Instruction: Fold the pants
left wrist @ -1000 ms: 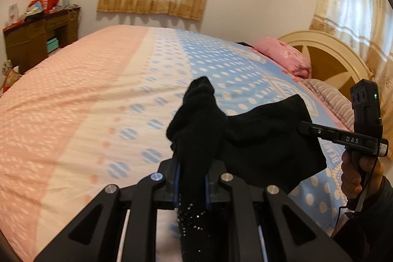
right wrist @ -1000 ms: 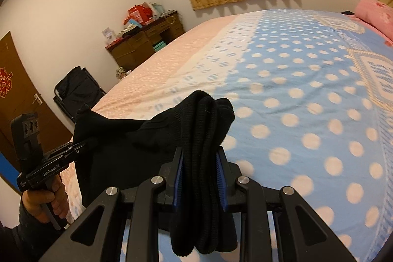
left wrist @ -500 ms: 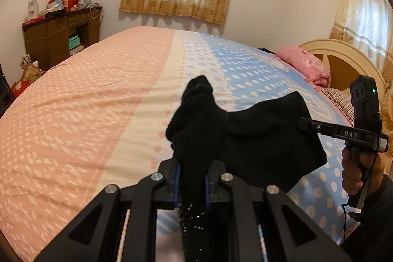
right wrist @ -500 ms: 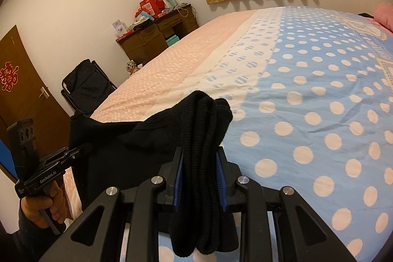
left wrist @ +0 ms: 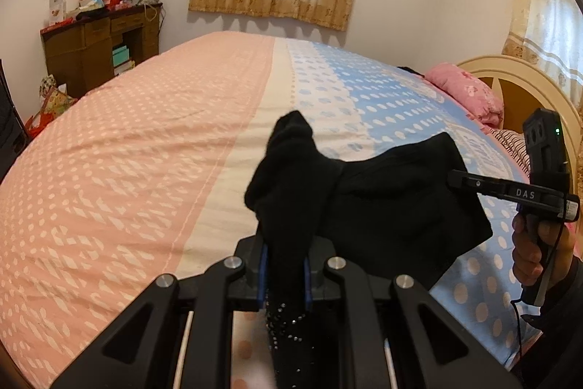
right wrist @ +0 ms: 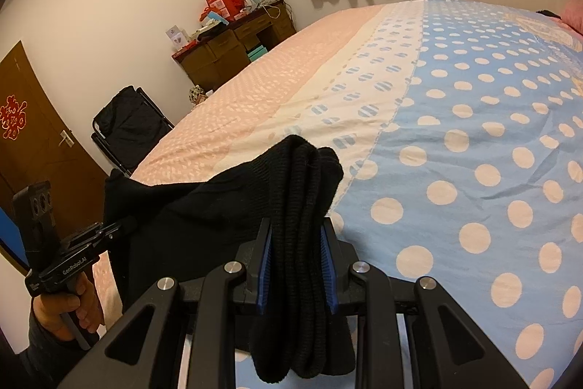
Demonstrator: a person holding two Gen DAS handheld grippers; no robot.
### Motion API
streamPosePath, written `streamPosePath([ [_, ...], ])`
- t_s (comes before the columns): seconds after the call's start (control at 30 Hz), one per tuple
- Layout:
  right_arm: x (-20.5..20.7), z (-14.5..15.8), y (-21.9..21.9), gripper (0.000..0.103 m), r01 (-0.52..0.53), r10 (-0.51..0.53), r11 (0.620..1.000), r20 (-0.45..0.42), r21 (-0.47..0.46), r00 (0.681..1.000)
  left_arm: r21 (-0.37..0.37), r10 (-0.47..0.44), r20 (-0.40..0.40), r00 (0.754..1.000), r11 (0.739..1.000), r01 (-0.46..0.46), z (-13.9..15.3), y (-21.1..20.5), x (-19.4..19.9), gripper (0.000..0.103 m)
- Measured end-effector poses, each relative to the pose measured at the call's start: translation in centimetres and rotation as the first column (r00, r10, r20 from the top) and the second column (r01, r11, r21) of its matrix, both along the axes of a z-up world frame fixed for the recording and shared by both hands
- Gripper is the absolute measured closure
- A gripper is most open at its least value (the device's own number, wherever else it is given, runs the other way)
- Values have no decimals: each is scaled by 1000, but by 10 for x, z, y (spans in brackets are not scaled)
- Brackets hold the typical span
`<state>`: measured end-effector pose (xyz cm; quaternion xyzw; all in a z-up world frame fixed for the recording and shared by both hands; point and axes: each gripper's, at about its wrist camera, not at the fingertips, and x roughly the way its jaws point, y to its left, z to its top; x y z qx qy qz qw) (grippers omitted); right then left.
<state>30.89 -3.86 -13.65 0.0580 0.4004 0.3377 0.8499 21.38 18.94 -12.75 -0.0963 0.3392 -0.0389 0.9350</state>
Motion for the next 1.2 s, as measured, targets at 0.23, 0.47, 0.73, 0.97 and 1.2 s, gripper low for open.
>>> streamPosePath([
  [0.23,10,-14,0,78,14,-14,1000,-31,-16,999,-15,10,-31,999,1000,-10,-16,7,4,83],
  [0.47,22,-30,0,77,41,-44,998,-67,-47,997,11,44,-65,997,999,-44,-30,12,7,66],
  [0.73,31,-46,-4,75,68,-74,996,-97,-64,993,15,72,-71,995,997,-71,-39,18,5,46],
  [0.97,34,-52,-11,60,105,-112,993,-109,-61,988,-6,110,-71,991,994,-111,-44,23,-4,36],
  [1.2,26,-46,-43,49,206,-207,978,-110,-20,972,-11,154,-62,986,988,-155,-42,28,-19,26],
])
